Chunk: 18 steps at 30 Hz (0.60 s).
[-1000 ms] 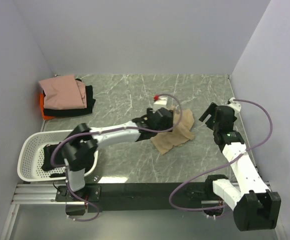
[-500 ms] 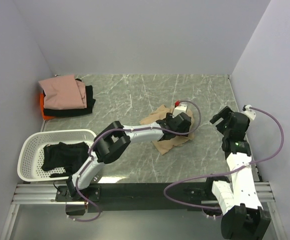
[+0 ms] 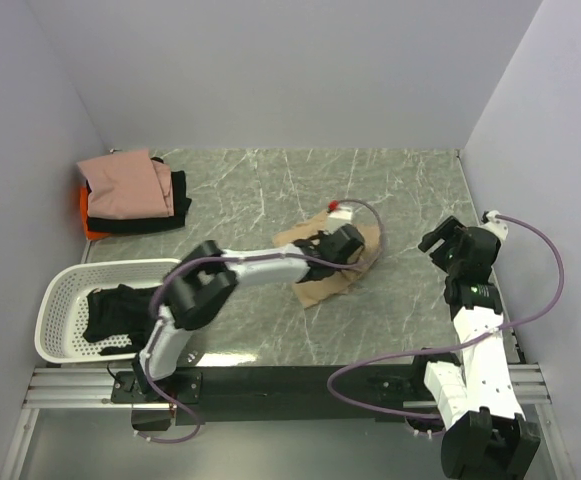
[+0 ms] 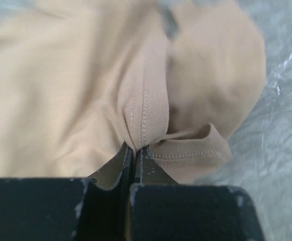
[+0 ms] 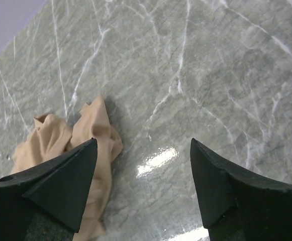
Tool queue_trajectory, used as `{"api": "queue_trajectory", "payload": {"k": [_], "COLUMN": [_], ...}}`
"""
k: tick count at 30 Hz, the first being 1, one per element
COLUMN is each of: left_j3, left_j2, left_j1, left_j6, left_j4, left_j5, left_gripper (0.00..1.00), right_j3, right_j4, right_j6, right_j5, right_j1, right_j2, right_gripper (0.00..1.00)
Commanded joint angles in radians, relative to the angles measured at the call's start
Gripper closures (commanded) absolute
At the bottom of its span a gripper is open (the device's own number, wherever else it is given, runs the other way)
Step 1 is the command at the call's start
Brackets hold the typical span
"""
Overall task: Fold and stack the t-shirts
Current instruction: Flatten the tshirt out
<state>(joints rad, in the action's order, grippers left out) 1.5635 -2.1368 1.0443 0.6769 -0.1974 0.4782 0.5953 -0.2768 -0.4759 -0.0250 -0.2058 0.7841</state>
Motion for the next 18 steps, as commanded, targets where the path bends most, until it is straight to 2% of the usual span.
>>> {"api": "queue_trajectory", "payload": {"k": [1, 2, 4, 8, 9, 13, 16, 18], "left_j3": [-0.150, -0.199, -0.328, -0.538, -0.590, -0.637, -0.664, -0.687], "left_j2": [0.329, 0.442, 0.546, 0.754, 0.806, 0.856, 0.856, 0.845], "left_j1": [-0.047, -0.056, -0.101, -0.203, -0.222, -0.288, -0.312, -0.319], "left_j6": [0.000, -0.002, 0.028, 0.082, 0.085, 0.101, 0.116, 0.125], "left_j4": [0.064, 0.076, 0.087, 0.122, 0.125, 0.020, -0.031, -0.062], "left_j5": [0.095, 0.100, 0.088, 0.020, 0.016, 0.086, 0.109, 0.125], "left_gripper": [1.00, 1.00, 1.00, 1.00, 1.00, 0.99, 0.99, 0.96], "right_j3": [0.008, 0.011, 0.011, 0.020, 0.029, 0.034, 0.034, 0.040], "right_j4": [0.042, 0.048, 0.057, 0.079, 0.094, 0.152, 0.186, 0.192], "right_j6": [0.042, 0.042, 0.040, 0.025, 0.017, -0.045, -0.061, -0.063], "right_j5": [0.069, 0.085, 0.117, 0.068, 0.053, 0.056, 0.037, 0.027], "right_j1": [-0.004, 0.002, 0.023, 0.185, 0.292, 0.423, 0.465, 0.473], "right_j2": [0.009, 0.014, 0.021, 0.064, 0.102, 0.222, 0.297, 0.348], "right_gripper": [0.21, 0.22, 0.24, 0.25, 0.26, 0.25, 0.26, 0.25]}}
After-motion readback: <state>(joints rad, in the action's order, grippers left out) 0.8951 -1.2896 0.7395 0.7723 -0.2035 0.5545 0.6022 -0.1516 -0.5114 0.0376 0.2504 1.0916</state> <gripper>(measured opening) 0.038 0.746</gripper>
